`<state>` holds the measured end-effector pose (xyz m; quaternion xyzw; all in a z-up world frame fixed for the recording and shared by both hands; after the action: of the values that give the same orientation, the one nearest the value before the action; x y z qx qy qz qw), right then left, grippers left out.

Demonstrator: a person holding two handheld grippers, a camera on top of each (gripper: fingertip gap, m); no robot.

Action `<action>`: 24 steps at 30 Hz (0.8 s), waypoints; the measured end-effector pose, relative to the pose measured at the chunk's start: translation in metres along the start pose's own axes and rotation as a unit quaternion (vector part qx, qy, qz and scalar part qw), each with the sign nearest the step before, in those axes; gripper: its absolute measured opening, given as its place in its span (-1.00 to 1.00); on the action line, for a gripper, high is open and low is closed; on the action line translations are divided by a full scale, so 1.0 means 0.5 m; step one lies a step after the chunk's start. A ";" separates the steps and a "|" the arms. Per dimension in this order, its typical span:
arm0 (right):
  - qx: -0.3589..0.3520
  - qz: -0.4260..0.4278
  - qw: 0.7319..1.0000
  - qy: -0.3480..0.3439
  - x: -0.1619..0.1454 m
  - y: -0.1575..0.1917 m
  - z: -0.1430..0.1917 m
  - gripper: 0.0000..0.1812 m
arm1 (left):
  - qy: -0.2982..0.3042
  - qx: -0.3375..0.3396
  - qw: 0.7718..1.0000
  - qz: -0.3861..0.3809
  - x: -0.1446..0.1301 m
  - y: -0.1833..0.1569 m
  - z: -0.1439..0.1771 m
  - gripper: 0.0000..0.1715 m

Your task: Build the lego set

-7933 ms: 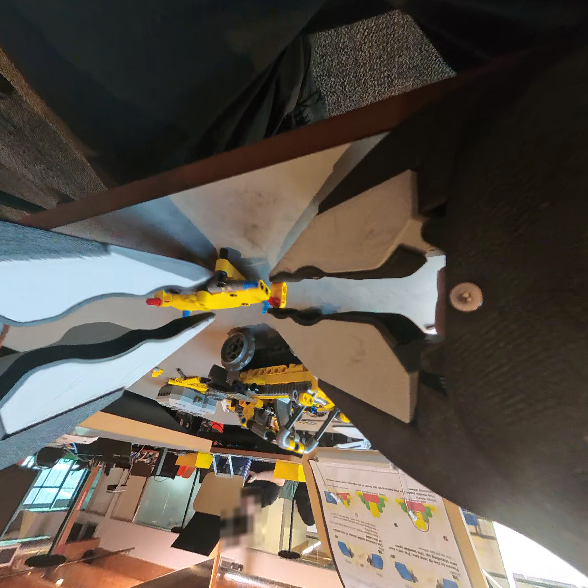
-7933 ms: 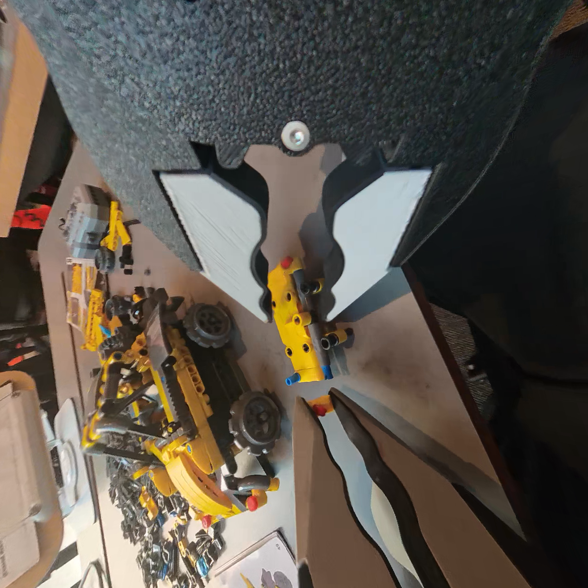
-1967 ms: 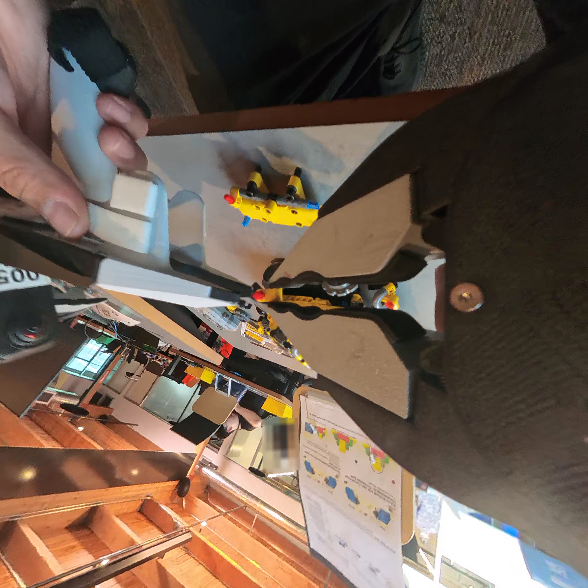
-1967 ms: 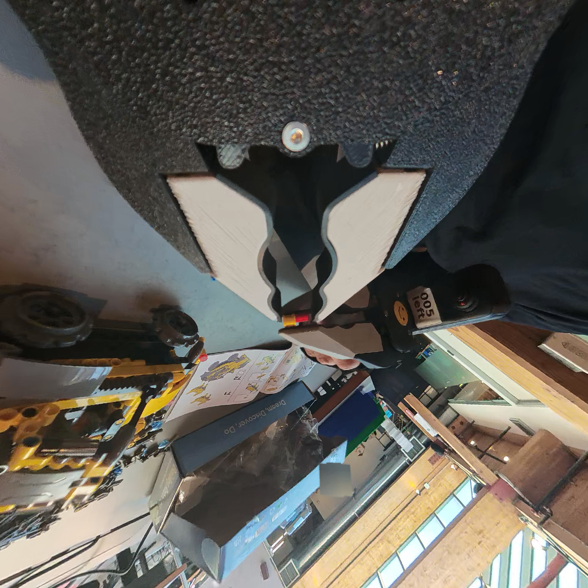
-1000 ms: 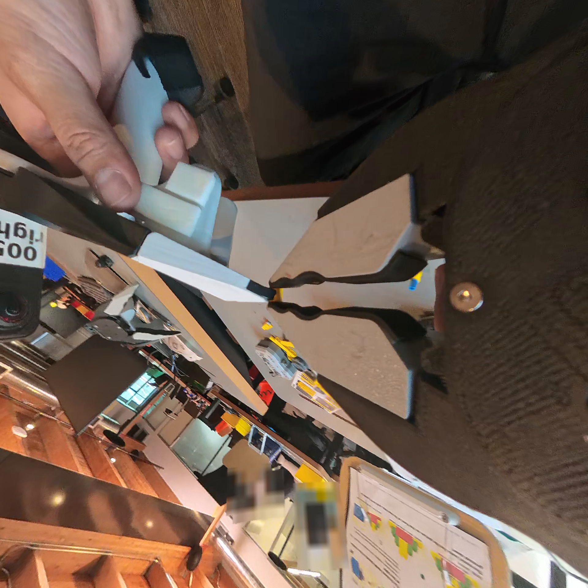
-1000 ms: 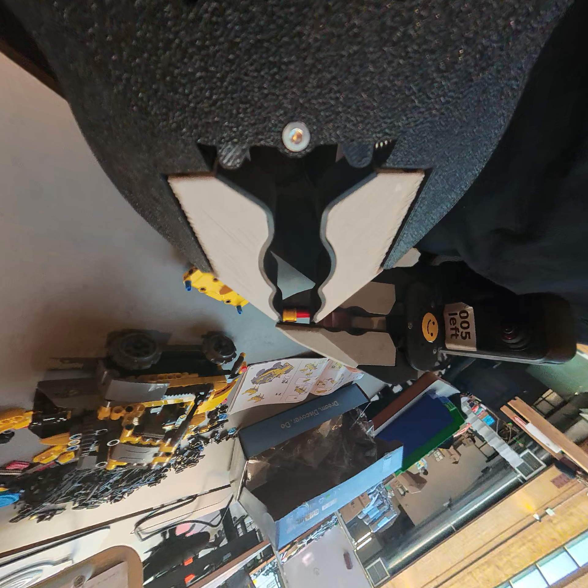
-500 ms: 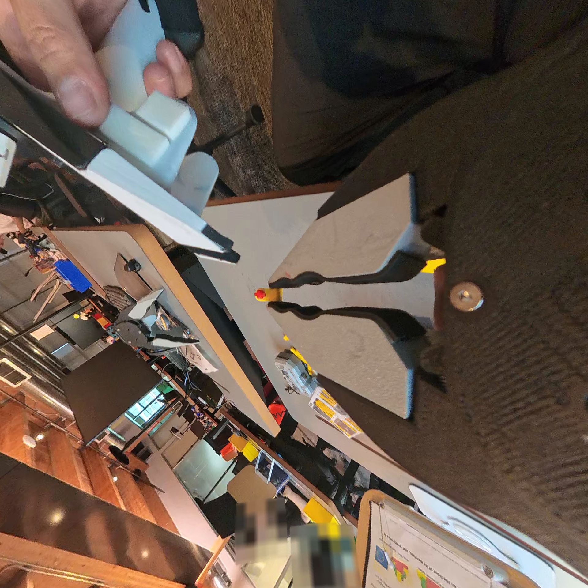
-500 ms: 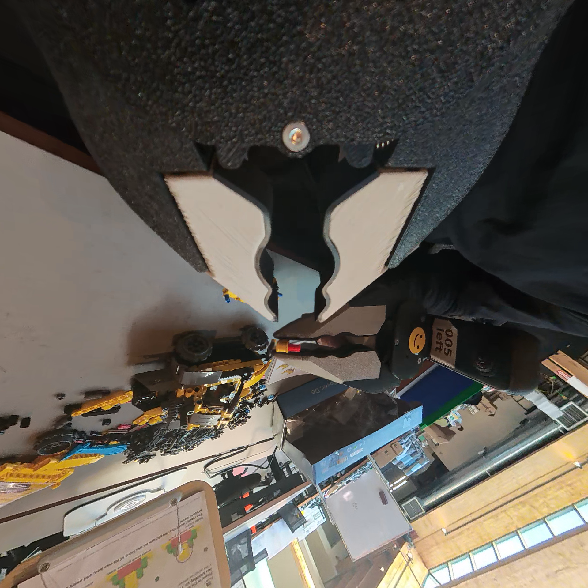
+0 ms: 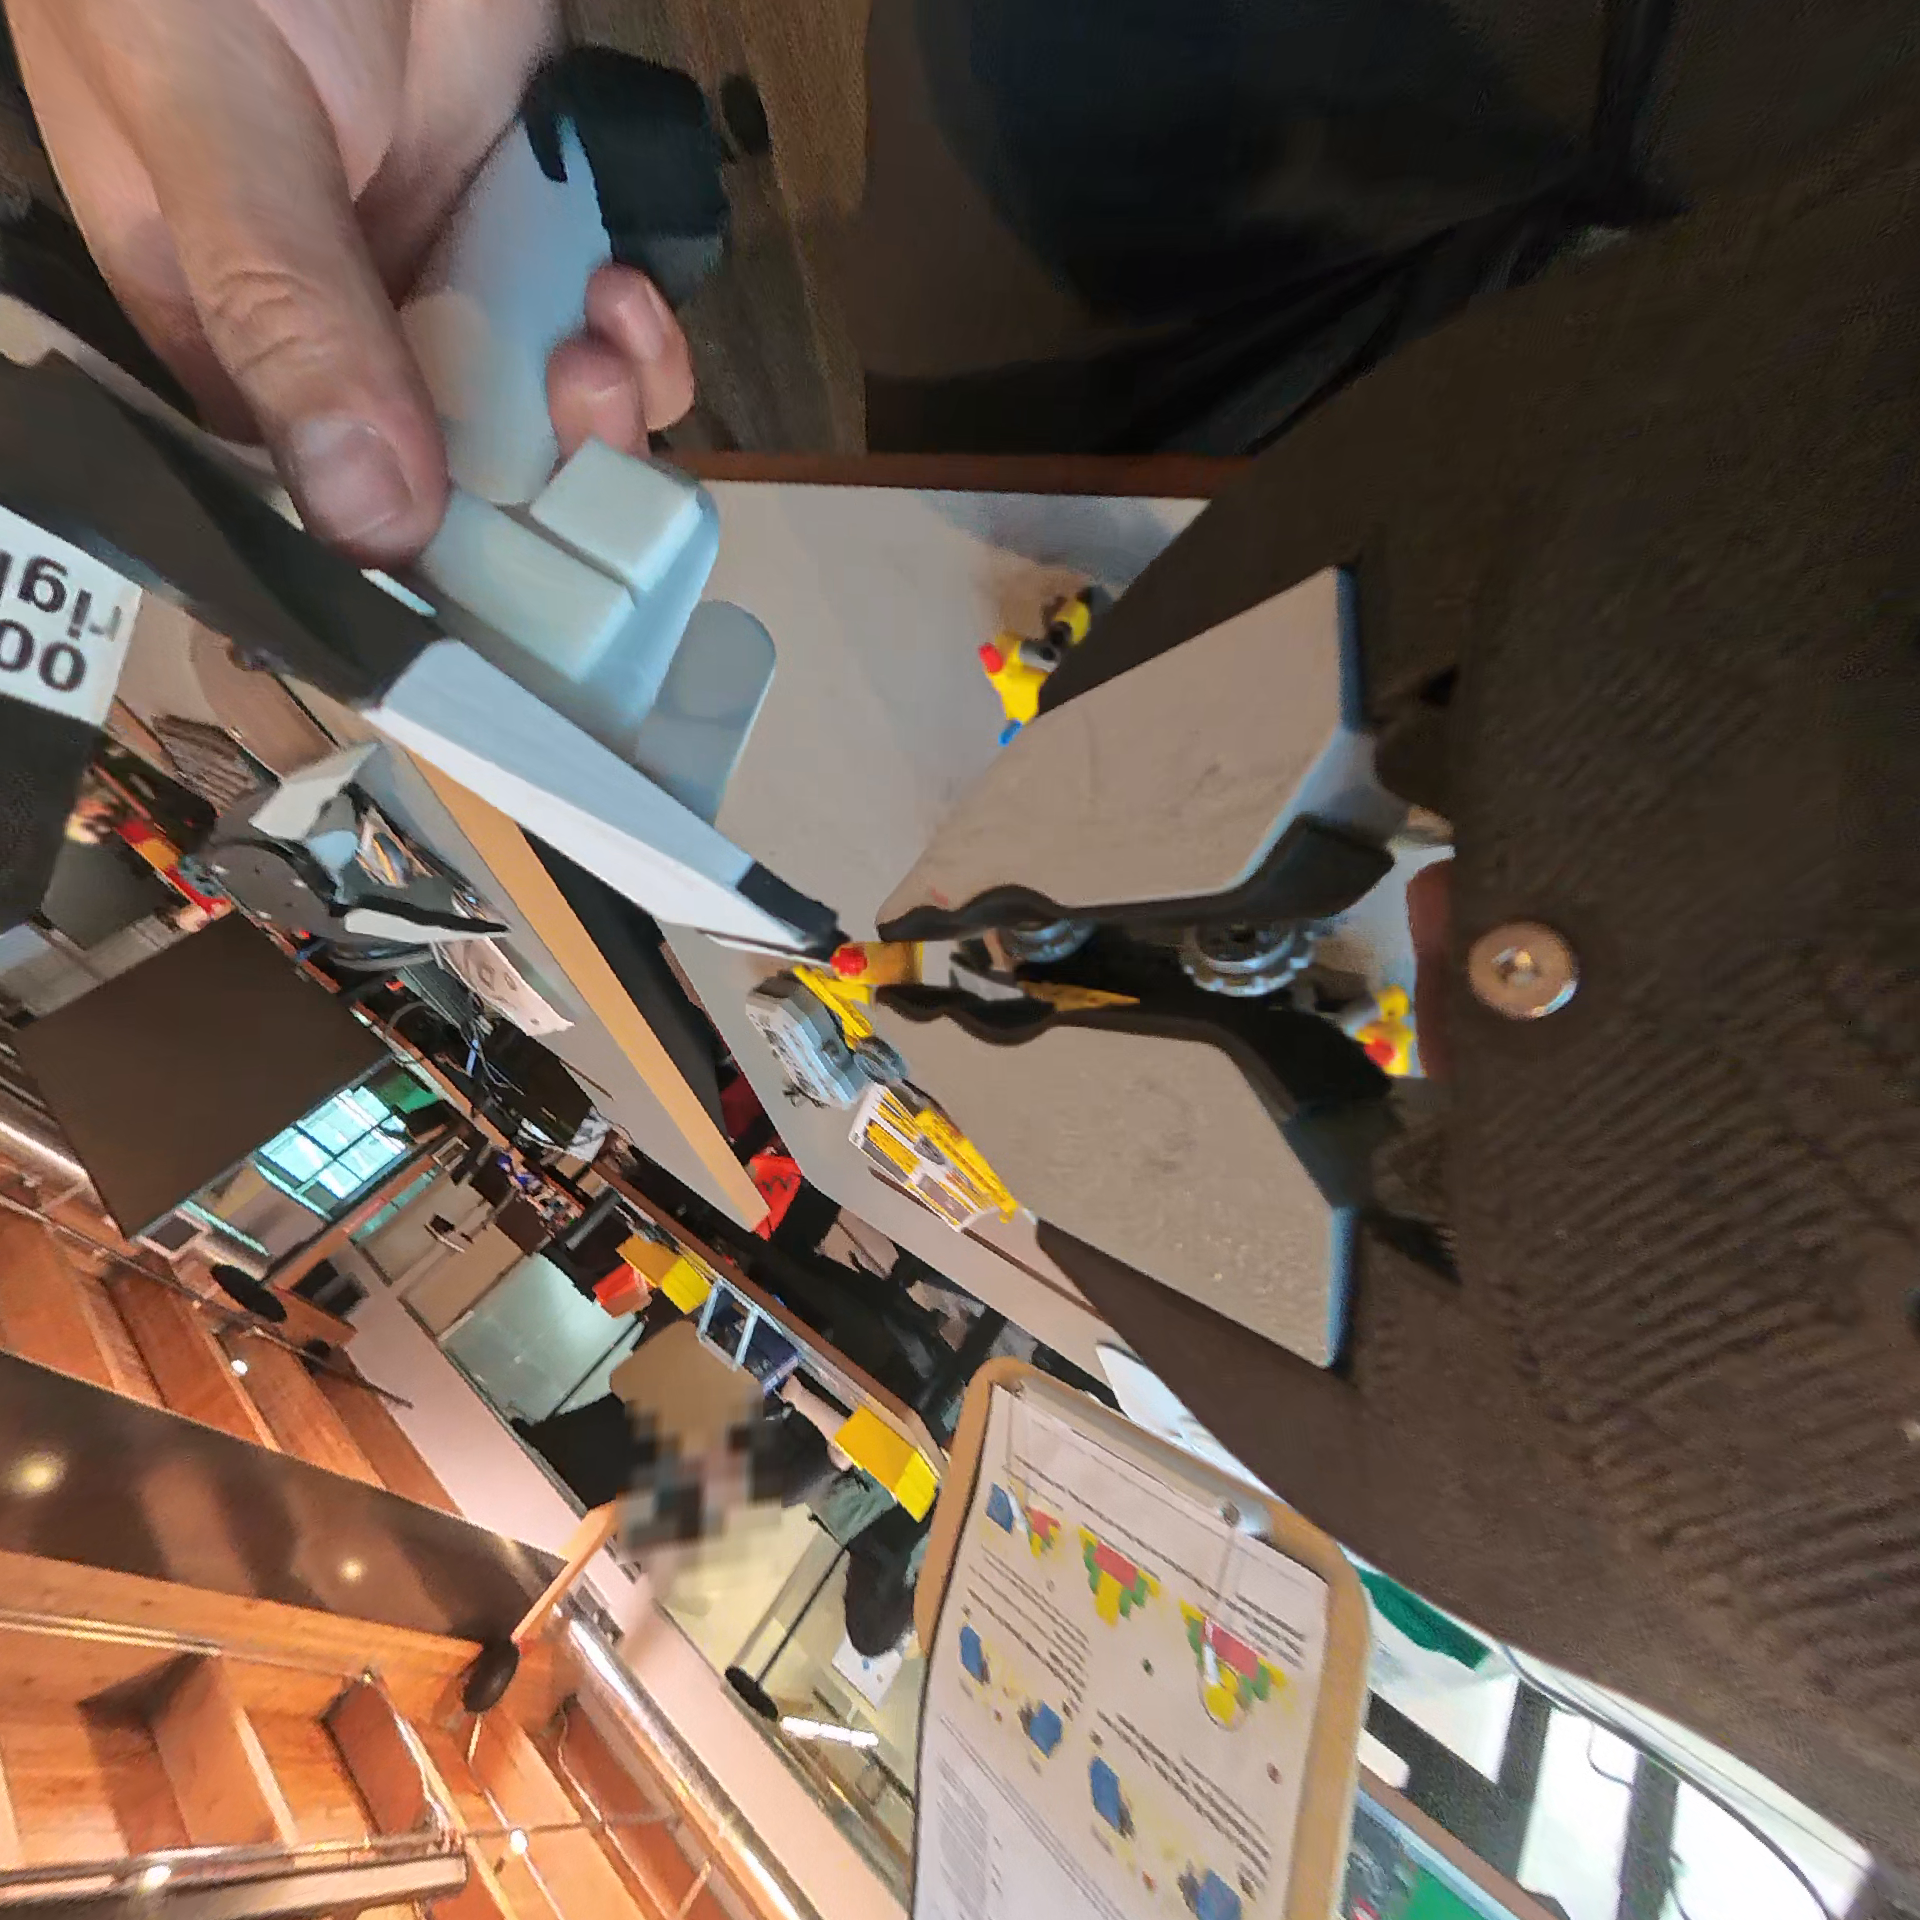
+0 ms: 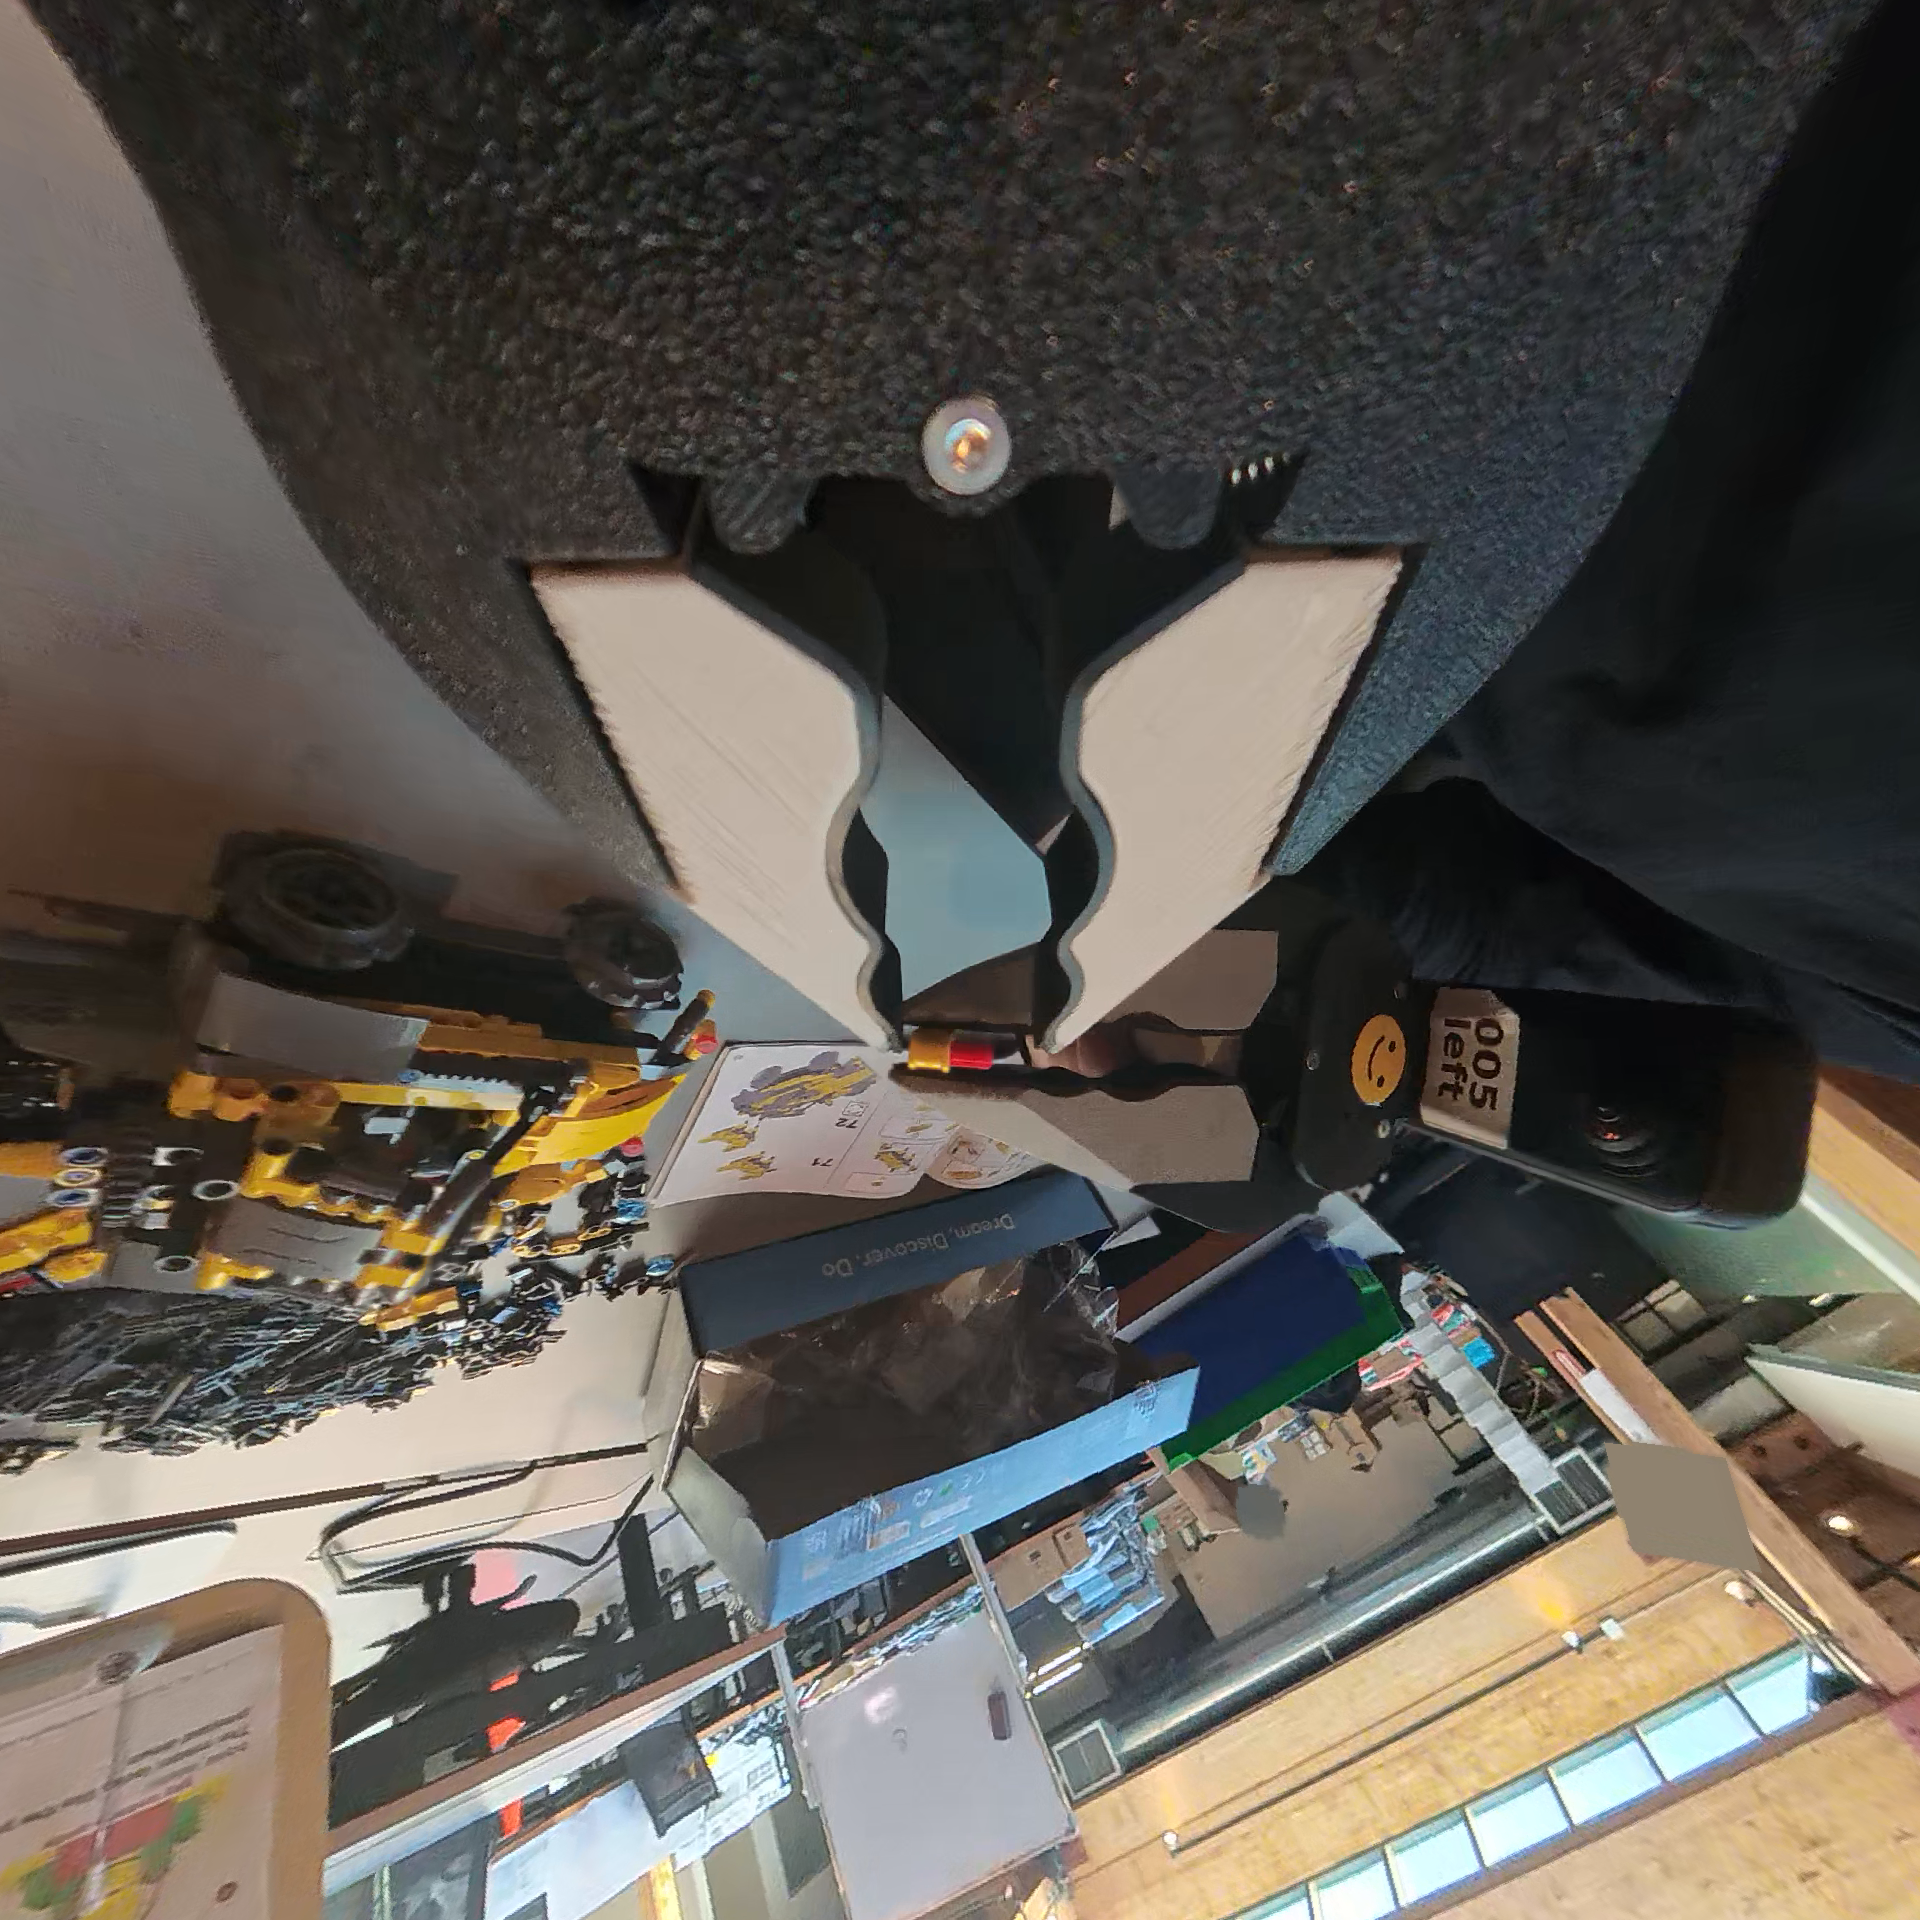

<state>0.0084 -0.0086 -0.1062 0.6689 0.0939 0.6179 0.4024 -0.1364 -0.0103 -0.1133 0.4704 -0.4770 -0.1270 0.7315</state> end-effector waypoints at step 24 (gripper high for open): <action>0.106 -0.089 0.960 0.244 0.007 -0.009 -0.039 -0.82 | -0.051 -0.079 0.985 -0.147 0.000 -0.037 0.075 -0.83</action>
<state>-0.0068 0.0047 -0.1080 0.5259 0.3131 0.7106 0.3471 -0.1619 -0.0413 -0.1245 0.4693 -0.4281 -0.2938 0.7143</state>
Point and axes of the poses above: each gripper's, where its closed fingertips meet, z back along the fingers, x out of its top, y = z × x across the jaws, the point moved 9 cm from there along z, back along the fingers, and after that the axes turned 15 degrees about -z, right-handed, at the moved point
